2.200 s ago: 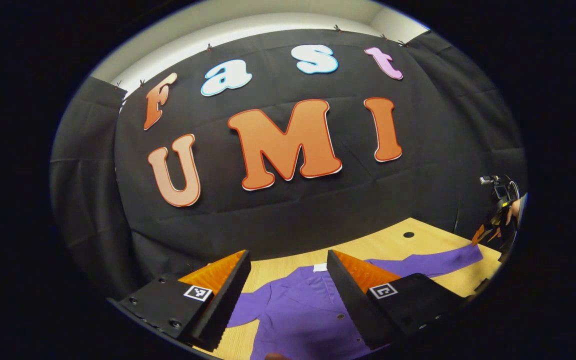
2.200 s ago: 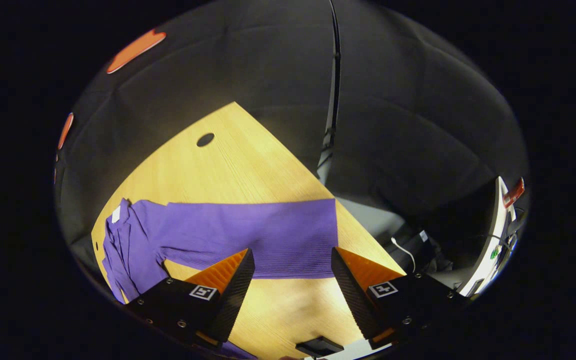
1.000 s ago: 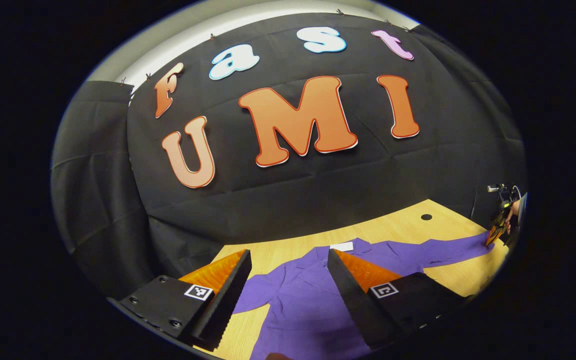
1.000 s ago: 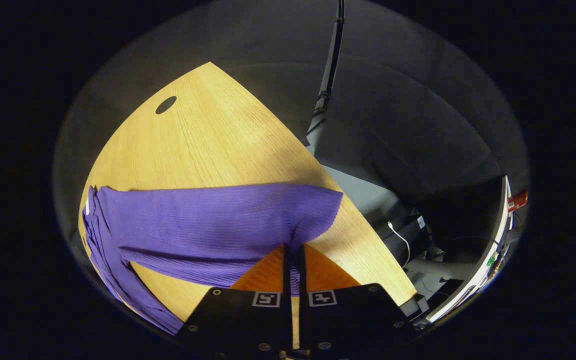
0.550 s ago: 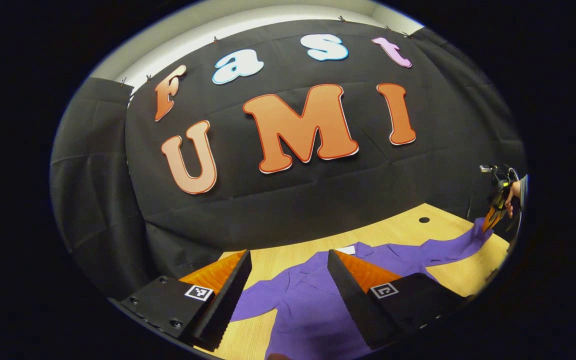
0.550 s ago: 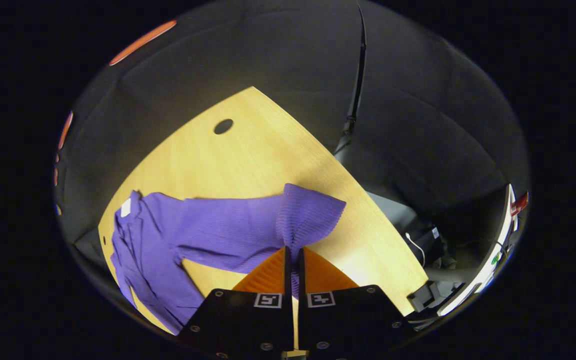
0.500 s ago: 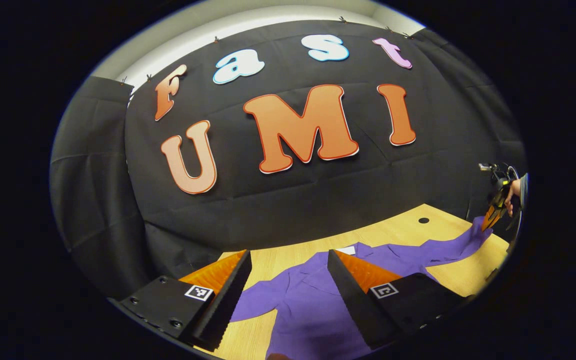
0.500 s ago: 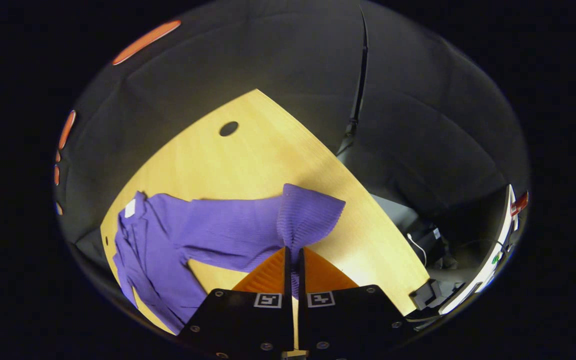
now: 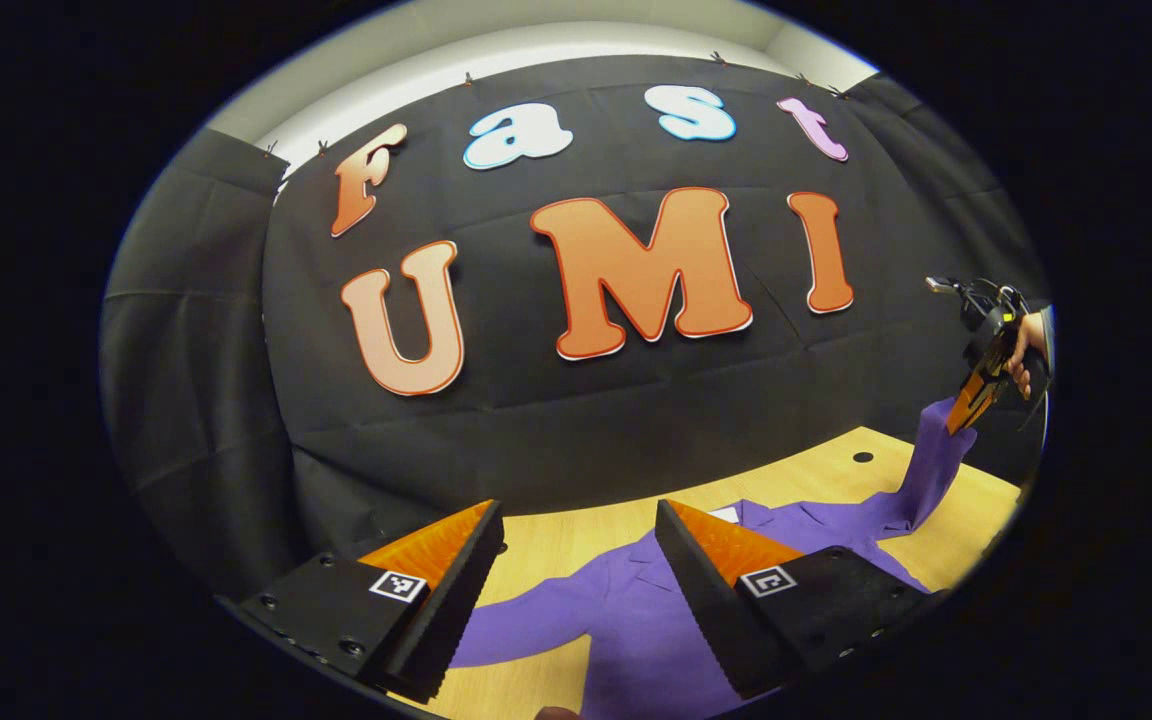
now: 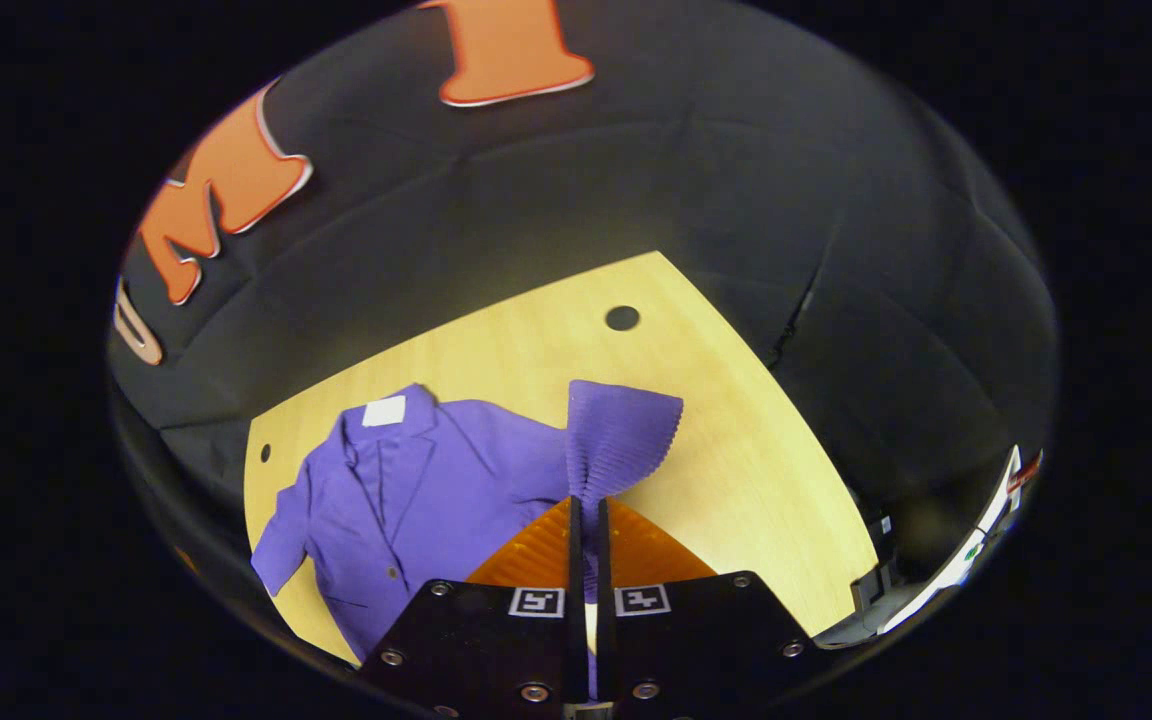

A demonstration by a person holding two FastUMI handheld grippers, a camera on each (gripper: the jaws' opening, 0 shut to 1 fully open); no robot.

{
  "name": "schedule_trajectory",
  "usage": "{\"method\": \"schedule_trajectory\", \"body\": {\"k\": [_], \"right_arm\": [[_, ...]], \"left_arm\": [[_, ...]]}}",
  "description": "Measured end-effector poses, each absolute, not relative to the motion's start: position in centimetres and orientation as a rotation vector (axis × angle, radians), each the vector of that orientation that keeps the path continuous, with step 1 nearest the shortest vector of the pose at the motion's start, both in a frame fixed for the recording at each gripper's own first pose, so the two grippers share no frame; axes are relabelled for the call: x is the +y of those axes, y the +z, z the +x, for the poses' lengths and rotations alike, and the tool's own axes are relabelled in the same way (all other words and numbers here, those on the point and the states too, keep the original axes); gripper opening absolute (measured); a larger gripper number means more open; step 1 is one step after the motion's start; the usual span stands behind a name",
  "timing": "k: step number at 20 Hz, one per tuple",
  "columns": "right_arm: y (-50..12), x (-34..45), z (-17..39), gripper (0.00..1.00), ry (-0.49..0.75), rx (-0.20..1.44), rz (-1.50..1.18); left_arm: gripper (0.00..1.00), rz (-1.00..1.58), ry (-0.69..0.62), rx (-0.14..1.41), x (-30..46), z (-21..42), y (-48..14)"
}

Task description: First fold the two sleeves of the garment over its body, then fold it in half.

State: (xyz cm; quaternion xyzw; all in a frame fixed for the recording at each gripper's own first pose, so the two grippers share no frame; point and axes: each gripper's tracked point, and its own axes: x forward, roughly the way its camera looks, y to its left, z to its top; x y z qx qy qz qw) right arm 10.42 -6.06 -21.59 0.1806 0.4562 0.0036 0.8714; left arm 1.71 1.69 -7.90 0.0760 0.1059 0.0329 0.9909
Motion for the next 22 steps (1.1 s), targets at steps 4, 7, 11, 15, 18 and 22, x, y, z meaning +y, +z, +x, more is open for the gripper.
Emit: {"method": "schedule_trajectory", "body": {"k": [4,7,11,15,18,22], "right_arm": [[-18.3,-0.4,11.4,0.04,0.093,0.929,0.332],[-16.7,4.1,12.6,0.04,0.148,0.918,0.296],[-15.5,10.4,13.4,0.04,0.232,0.914,0.249],[-15.6,16.6,13.8,0.04,0.293,0.924,0.215],[-16.1,20.9,13.7,0.04,0.339,0.937,0.211],[-16.6,26.2,12.6,0.05,0.409,0.975,0.259]], "left_arm": [[0.98,0.143,0.084,0.193,4.4,1.8,-7.8],[0.98,0.12,0.102,0.196,6.3,1.5,-8.3],[0.98,0.1,0.155,0.204,10.1,0.5,-8.9],[0.98,0.094,0.23,0.224,14.6,-0.7,-10.0],[0.98,0.093,0.281,0.241,17.1,-1.7,-10.7],[0.98,0.082,0.329,0.274,20.0,-2.6,-12.0]]}}
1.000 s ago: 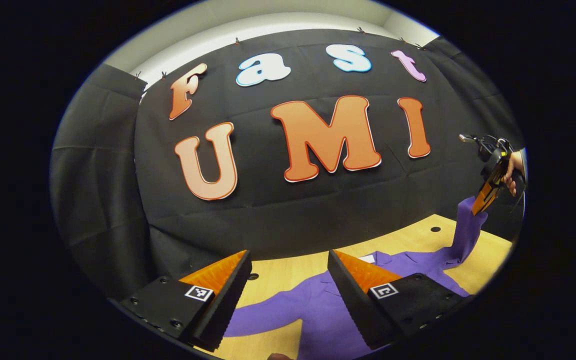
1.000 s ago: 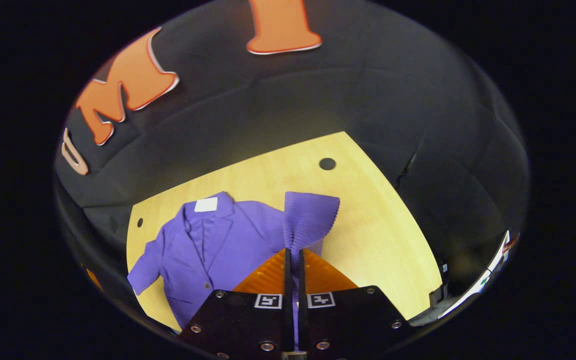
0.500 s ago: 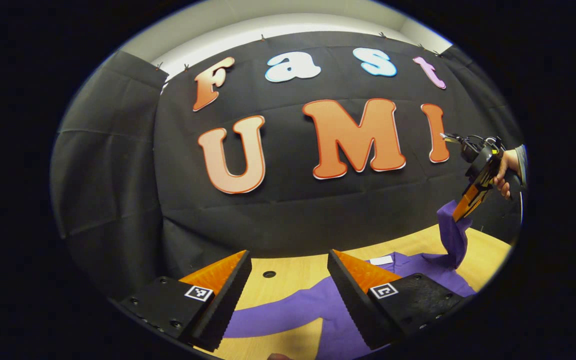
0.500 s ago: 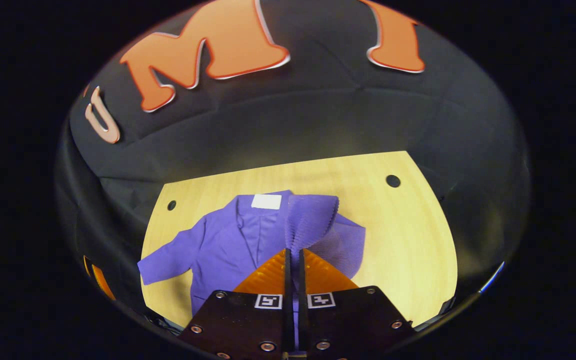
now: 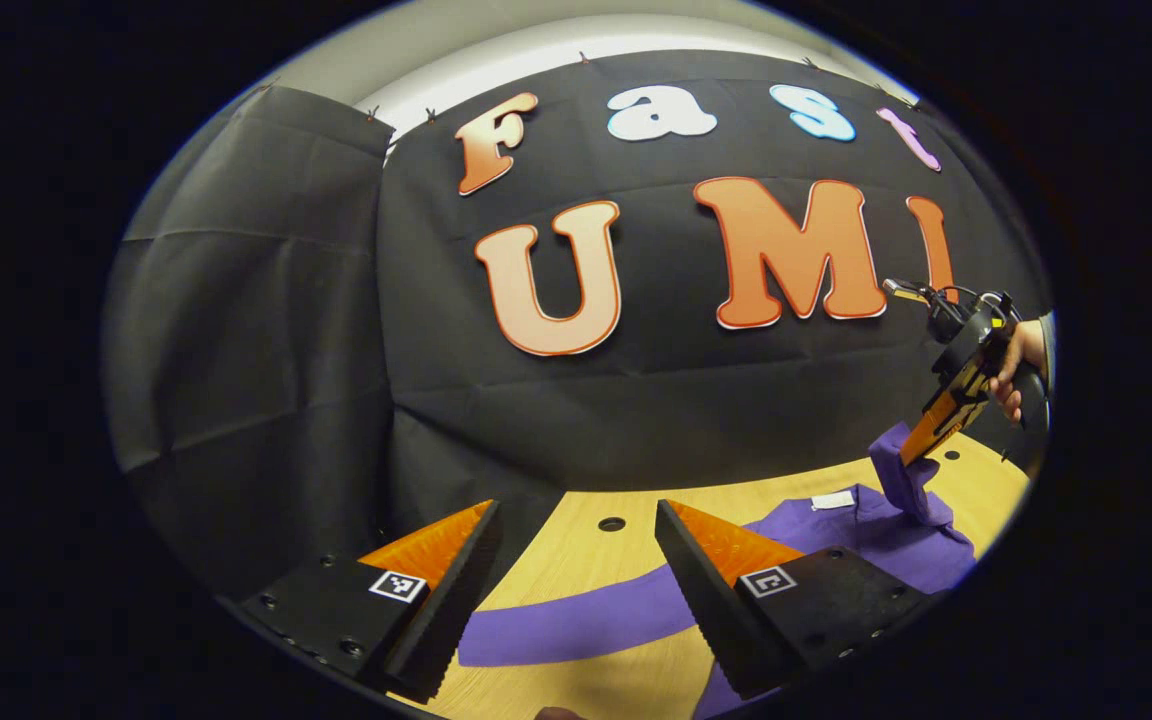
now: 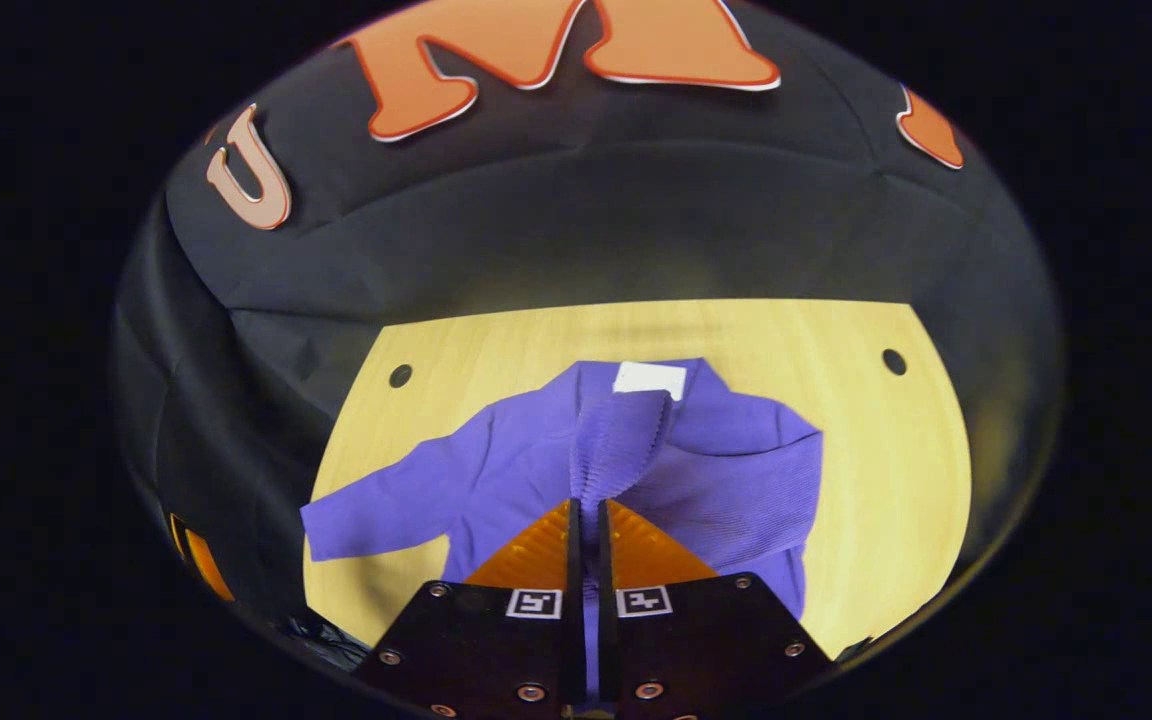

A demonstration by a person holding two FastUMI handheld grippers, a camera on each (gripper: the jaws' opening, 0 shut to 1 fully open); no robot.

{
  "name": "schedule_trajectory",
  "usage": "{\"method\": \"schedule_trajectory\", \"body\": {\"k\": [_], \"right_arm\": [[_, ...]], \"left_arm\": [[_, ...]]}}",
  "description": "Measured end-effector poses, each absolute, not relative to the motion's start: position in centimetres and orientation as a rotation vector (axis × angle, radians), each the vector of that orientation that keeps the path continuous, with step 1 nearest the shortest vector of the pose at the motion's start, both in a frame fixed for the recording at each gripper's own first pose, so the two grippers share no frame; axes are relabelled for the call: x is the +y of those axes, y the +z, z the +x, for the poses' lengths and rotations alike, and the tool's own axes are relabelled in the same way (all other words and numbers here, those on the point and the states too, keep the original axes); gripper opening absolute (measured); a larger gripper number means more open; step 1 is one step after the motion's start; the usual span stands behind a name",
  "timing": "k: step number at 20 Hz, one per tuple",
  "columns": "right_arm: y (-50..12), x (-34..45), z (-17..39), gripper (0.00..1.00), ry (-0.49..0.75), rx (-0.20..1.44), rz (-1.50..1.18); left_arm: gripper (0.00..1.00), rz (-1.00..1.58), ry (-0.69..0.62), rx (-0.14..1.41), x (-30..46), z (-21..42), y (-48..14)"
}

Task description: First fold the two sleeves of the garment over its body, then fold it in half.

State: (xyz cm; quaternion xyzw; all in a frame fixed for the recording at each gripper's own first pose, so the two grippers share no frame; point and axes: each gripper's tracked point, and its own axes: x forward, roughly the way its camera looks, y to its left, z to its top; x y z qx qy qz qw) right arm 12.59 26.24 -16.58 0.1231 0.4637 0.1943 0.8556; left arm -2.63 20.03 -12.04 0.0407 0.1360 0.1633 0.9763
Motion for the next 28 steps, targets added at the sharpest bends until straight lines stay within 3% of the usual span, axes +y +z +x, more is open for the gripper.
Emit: {"method": "schedule_trajectory", "body": {"k": [4,6,7,10,13,15,19,28], "right_arm": [[-14.7,30.1,11.7,0.11,0.497,0.928,0.331],[-13.6,30.0,11.9,0.21,0.507,0.879,0.349],[-12.9,29.6,12.2,0.32,0.502,0.845,0.346],[-11.0,26.9,12.8,0.48,0.458,0.729,0.311],[-8.7,23.7,13.0,0.8,0.397,0.609,0.281],[-7.2,21.7,12.7,0.87,0.35,0.531,0.273],[-7.1,19.2,10.1,0.94,0.32,0.485,0.213],[-6.0,16.5,4.5,0.95,0.212,0.412,0.189]], "left_arm": [[0.98,0.075,0.357,0.317,22.0,-2.4,-14.0],[0.98,0.076,0.361,0.337,22.6,-1.9,-15.0],[0.98,0.074,0.363,0.349,22.9,-1.7,-15.5],[0.98,0.05,0.366,0.427,24.0,-1.0,-18.3],[0.98,-0.016,0.355,0.541,25.1,-0.3,-21.7],[0.98,-0.079,0.349,0.626,26.0,-0.6,-24.3],[0.99,-0.212,0.337,0.836,28.1,-0.7,-30.0],[0.98,-0.397,0.396,1.211,33.6,-4.6,-39.8]]}}
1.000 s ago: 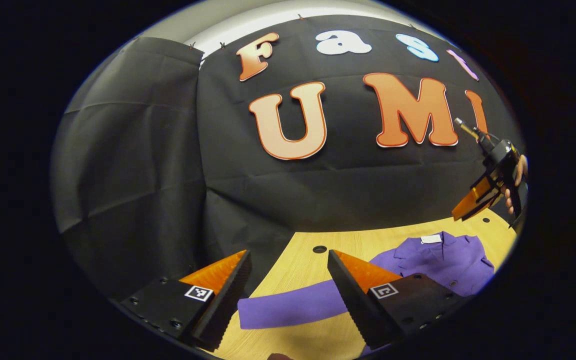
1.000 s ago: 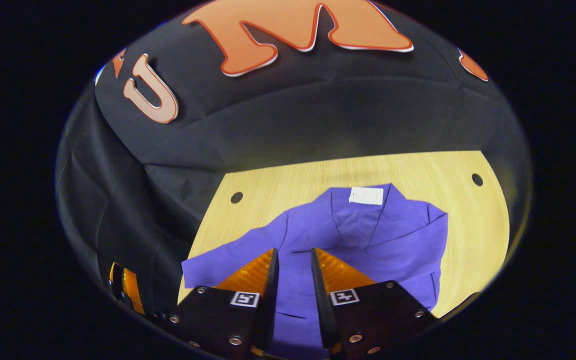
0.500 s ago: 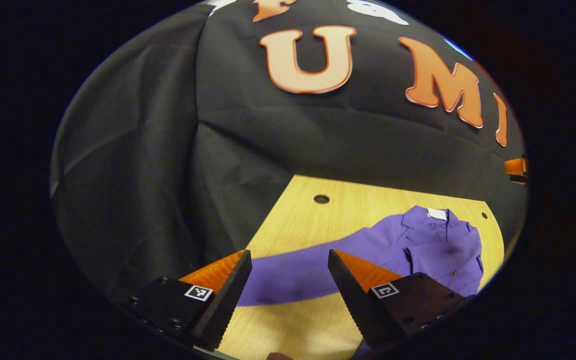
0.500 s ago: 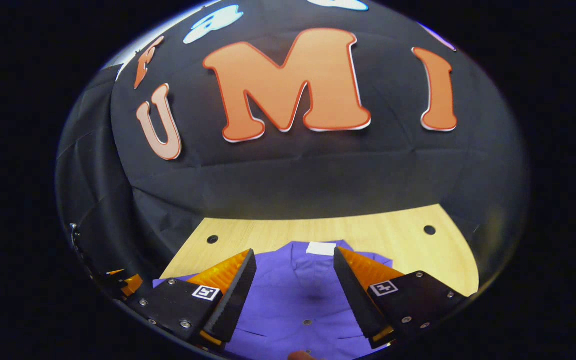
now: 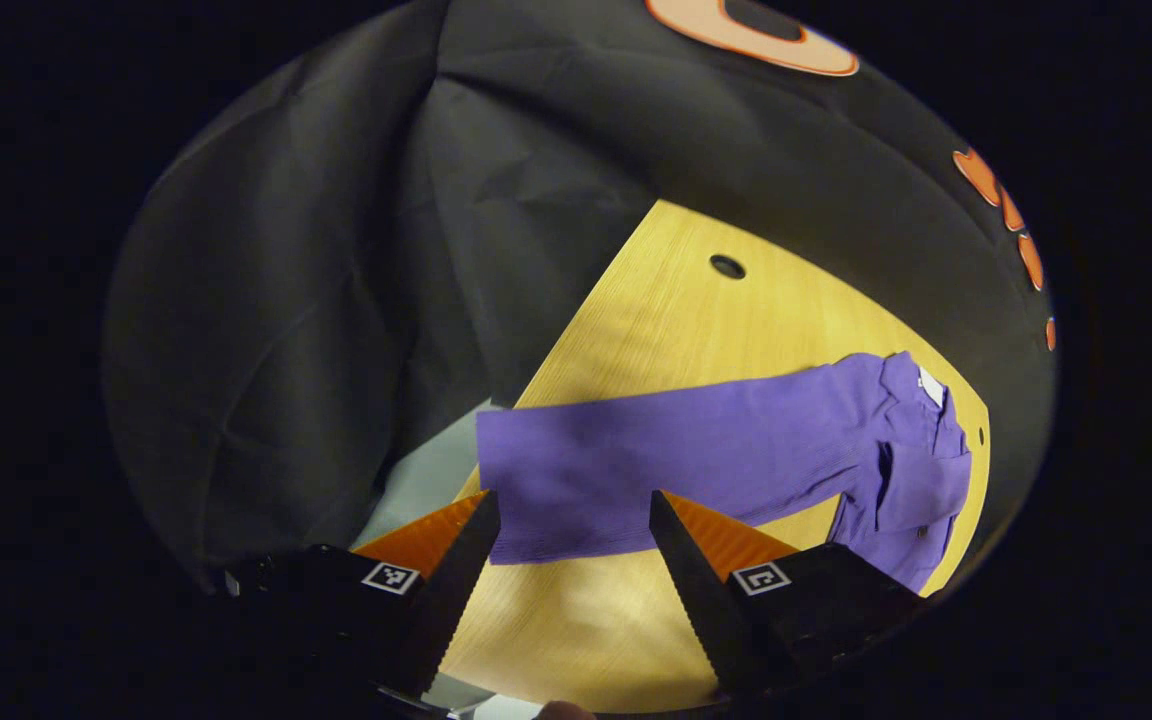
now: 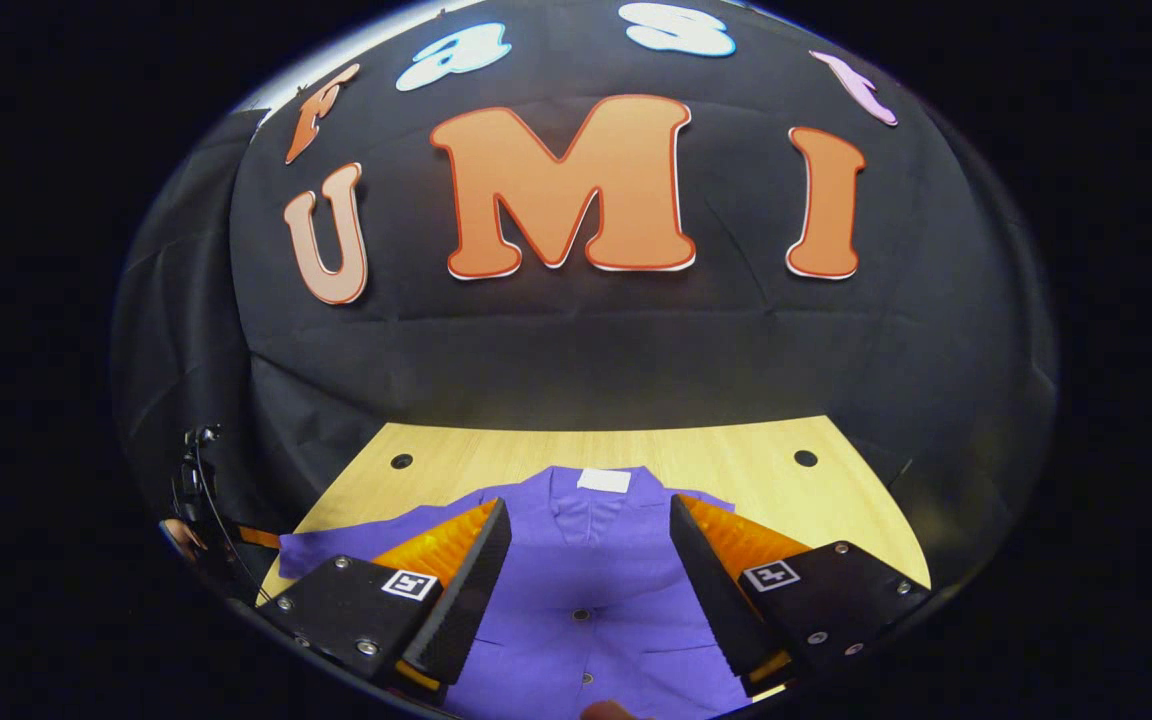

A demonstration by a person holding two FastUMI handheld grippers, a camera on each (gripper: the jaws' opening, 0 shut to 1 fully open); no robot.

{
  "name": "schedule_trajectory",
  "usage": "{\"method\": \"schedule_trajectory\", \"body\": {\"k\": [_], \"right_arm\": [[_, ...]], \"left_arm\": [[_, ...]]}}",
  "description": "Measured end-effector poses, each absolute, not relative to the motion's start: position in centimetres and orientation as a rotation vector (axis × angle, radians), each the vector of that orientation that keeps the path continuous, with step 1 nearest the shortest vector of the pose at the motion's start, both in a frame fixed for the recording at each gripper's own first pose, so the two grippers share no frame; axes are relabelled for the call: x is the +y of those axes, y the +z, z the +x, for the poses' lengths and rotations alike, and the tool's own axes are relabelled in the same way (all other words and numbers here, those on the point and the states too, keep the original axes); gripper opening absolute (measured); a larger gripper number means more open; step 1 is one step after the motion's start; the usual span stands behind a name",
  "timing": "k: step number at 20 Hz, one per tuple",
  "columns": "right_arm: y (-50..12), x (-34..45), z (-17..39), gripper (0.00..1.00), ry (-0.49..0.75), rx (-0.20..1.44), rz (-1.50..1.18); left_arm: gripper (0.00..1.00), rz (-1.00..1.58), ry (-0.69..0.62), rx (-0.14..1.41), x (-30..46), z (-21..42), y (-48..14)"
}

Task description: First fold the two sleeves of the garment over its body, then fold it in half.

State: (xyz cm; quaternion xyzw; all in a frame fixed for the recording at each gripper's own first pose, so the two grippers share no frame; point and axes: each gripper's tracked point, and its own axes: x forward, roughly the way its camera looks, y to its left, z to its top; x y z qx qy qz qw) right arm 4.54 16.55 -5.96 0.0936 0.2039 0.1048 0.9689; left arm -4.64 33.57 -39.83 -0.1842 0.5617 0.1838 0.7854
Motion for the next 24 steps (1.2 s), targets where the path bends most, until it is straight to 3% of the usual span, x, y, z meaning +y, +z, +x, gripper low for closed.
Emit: {"method": "schedule_trajectory", "body": {"k": [5,6,7,16,17,21,24], "right_arm": [[-4.8,14.2,2.6,0.95,0.18,0.375,0.158],[-5.1,13.7,2.3,1.0,0.171,0.375,0.149],[-5.3,13.5,2.1,0.95,0.171,0.378,0.135],[-7.1,11.3,0.6,0.95,0.175,0.42,0.082],[-7.5,10.8,0.5,0.95,0.169,0.43,0.104],[-8.5,8.5,-0.2,0.95,0.146,0.44,0.17],[-8.6,6.3,-0.4,0.95,0.12,0.423,0.195]], "left_arm": [[0.98,-0.512,0.36,1.364,33.7,-6.5,-42.5],[0.98,-0.517,0.358,1.391,33.8,-7.0,-43.2],[0.98,-0.528,0.361,1.413,33.8,-7.2,-43.7],[0.95,-0.482,0.422,1.549,34.6,-6.9,-47.5],[0.8,-0.469,0.425,1.552,34.6,-6.9,-47.3],[0.71,-0.454,0.441,1.556,34.4,-6.6,-48.1],[0.29,-0.484,0.441,1.517,34.1,-6.0,-47.9]]}}
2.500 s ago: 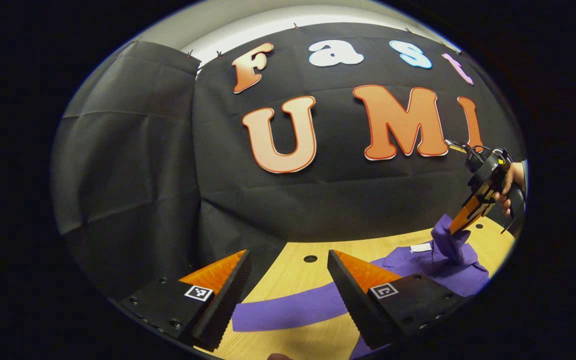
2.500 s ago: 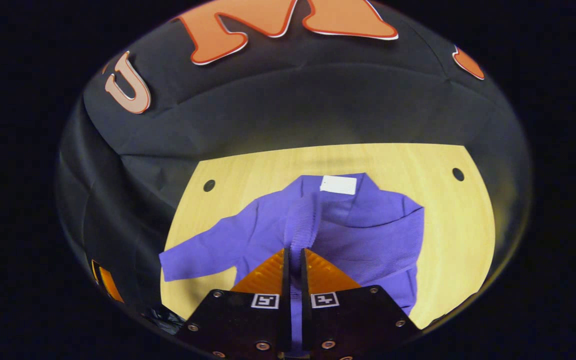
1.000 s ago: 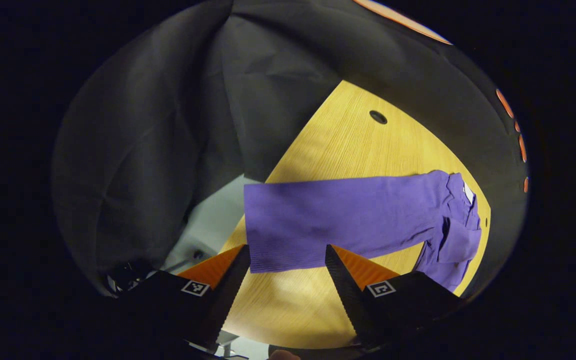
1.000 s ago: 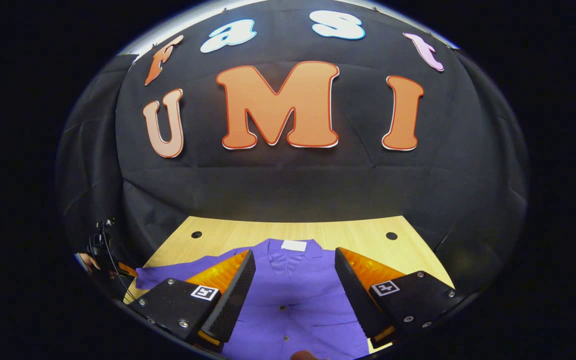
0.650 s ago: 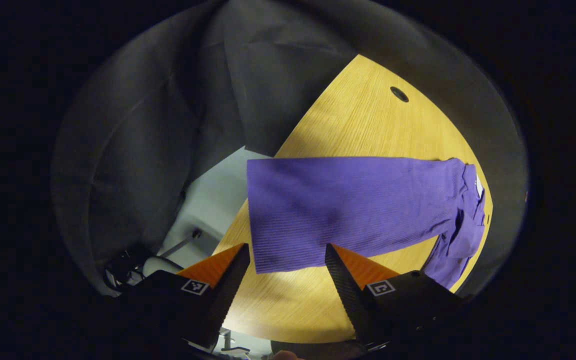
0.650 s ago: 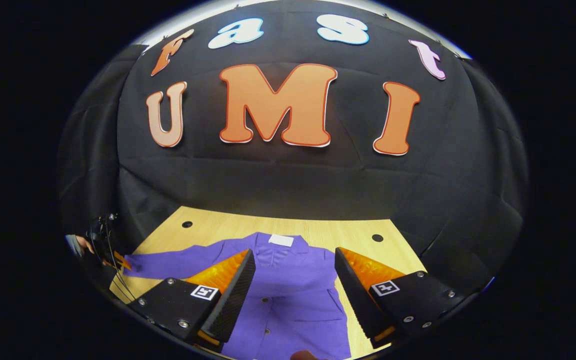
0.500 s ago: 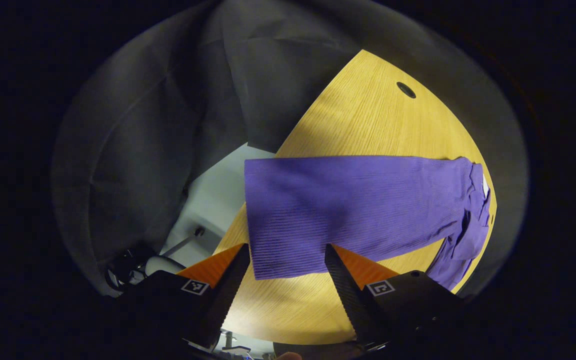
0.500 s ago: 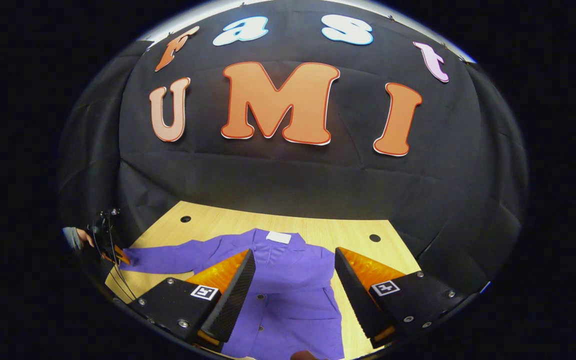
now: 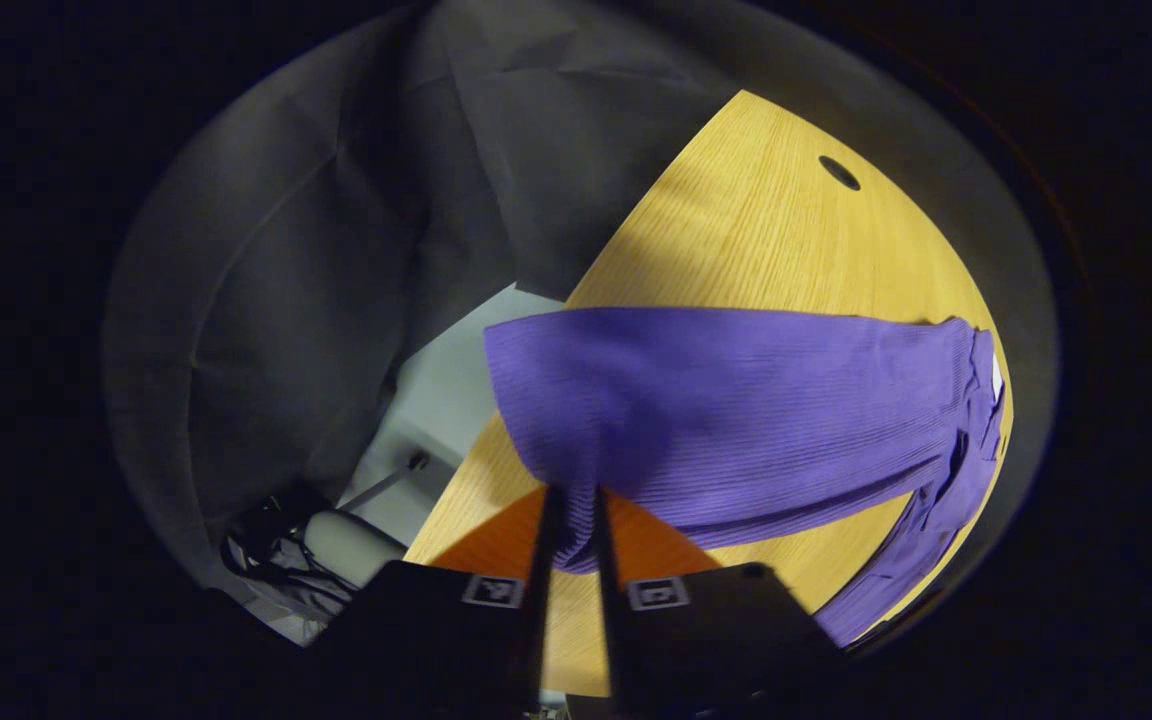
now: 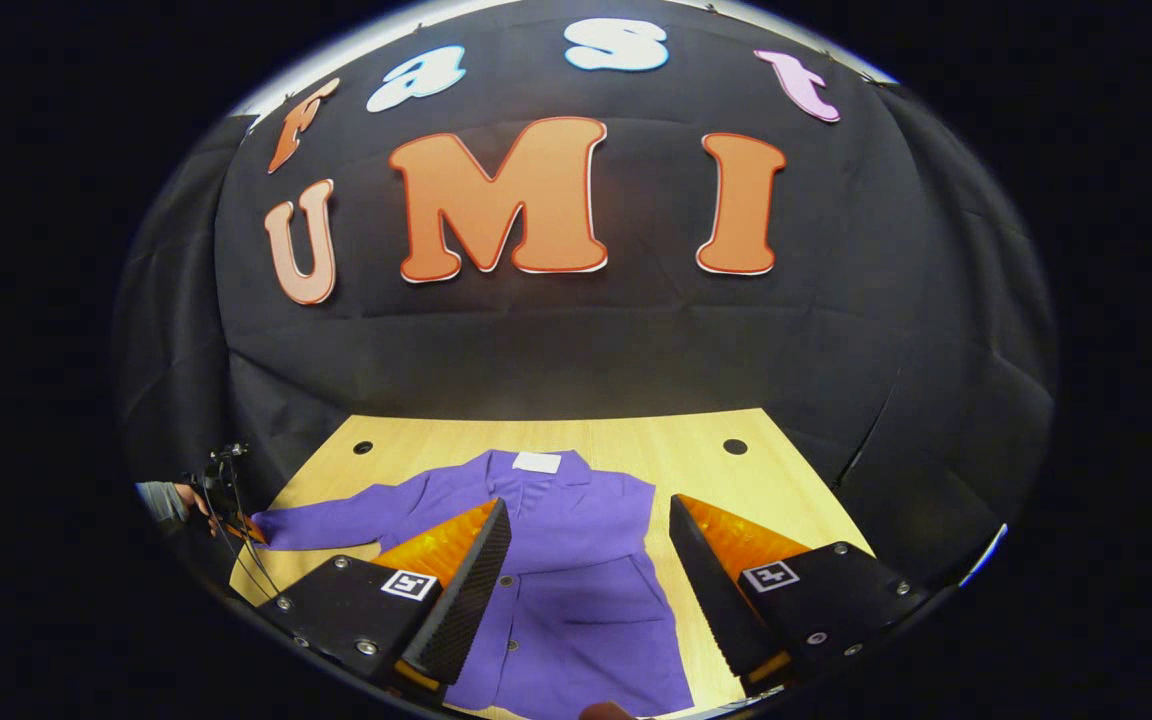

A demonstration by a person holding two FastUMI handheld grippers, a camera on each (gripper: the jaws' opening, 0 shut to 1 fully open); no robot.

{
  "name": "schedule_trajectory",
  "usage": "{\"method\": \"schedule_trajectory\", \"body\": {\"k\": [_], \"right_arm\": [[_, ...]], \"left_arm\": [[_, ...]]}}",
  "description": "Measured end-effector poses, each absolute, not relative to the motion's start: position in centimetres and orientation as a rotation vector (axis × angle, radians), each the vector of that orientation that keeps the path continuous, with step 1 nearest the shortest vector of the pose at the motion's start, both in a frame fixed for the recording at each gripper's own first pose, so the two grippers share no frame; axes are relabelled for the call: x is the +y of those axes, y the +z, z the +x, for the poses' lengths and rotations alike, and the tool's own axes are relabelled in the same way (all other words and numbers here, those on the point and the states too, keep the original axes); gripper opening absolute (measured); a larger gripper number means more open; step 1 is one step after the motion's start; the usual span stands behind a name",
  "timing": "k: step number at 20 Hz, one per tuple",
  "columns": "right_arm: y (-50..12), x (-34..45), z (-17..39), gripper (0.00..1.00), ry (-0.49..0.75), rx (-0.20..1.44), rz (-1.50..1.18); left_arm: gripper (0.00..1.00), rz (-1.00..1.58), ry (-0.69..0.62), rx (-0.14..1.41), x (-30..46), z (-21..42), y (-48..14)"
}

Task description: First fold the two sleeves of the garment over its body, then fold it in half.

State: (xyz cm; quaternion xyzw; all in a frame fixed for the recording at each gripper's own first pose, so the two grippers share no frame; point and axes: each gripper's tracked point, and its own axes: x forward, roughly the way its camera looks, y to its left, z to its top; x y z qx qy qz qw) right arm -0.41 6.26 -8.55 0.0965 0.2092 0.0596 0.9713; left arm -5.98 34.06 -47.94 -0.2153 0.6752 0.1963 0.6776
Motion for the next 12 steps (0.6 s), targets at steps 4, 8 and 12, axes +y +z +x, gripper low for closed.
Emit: {"method": "schedule_trajectory", "body": {"k": [4,8,12], "right_arm": [[-8.7,4.6,-0.6,0.95,0.117,0.412,0.196],[-8.4,3.7,-0.6,0.95,0.135,0.398,0.188],[-7.6,3.7,-0.6,0.95,0.151,0.375,0.186]], "left_arm": [[0.08,-0.514,0.418,1.495,33.5,-6.0,-47.6],[0.08,-0.458,0.368,1.427,32.0,-4.0,-44.3],[0.08,-0.399,0.292,1.377,28.5,-1.4,-40.6]]}}
